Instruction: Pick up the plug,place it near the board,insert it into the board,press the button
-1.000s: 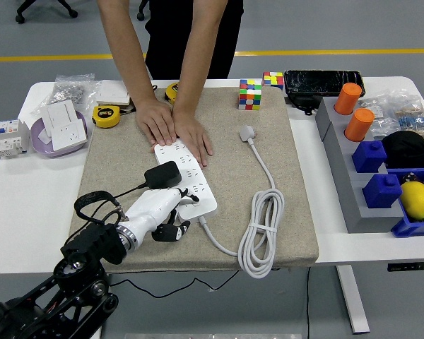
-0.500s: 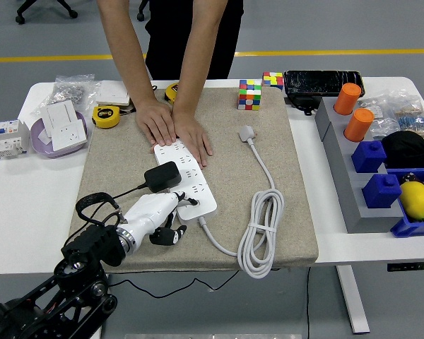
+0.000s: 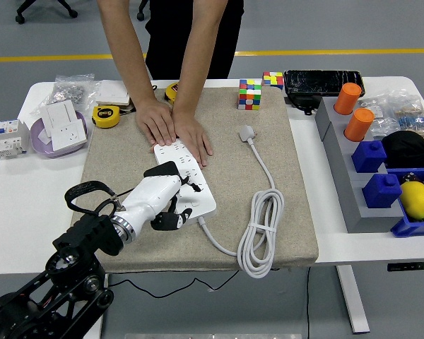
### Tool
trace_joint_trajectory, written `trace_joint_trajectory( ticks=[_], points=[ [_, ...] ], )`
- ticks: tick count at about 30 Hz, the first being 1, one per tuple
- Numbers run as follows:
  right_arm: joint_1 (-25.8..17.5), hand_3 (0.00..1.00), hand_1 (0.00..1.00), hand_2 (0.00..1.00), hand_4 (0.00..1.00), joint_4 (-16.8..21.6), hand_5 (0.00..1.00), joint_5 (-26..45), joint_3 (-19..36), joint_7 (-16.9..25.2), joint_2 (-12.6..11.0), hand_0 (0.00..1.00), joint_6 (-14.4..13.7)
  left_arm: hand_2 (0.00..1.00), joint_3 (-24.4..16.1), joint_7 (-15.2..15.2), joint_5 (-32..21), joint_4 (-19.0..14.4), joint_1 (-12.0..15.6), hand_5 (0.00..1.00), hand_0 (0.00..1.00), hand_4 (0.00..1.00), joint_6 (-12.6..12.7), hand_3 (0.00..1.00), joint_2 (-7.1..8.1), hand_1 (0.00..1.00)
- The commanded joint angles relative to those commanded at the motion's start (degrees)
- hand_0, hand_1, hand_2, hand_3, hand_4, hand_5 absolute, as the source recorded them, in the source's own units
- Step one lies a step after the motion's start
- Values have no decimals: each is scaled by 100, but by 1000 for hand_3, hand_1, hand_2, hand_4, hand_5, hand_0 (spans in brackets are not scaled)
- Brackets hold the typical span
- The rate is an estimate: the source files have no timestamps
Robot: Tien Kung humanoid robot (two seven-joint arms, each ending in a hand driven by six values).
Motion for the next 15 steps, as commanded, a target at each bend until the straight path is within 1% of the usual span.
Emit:
trace_joint_trajectory(
  ticks=[2,4,5,6,10,11,15],
  points=[
    [5,720,730,719,998,0,679,19,-16,3,3,880,-3,149,-128,-227,0,51,-68,2,194,612,332,640,-17,37],
    [7,720,730,719,998,0,679,41,-32,8,5,880,-5,149,-228,-403,0,85,-118,2,194,612,573,640,-28,37],
    [7,720,729,718,998,0,679,38,-31,4,6,880,-5,375,-304,-488,-82,115,-163,16,290,627,658,626,-41,265],
    [7,720,729,718,998,0,679,35,-30,2,6,880,-4,375,-354,-548,-144,133,-190,16,290,627,716,626,-49,265],
    [6,720,729,718,998,0,679,19,-16,-13,11,880,-3,375,-760,-399,-138,328,-408,16,290,627,180,626,-147,265],
    [9,720,729,719,998,0,679,26,-24,-12,13,880,-4,884,-839,-403,-155,439,-470,306,756,998,130,889,-172,897],
    [17,720,729,719,998,0,679,60,-51,-10,13,880,-12,884,-967,-393,-403,774,-599,306,756,998,123,889,-245,897]
  ],
)
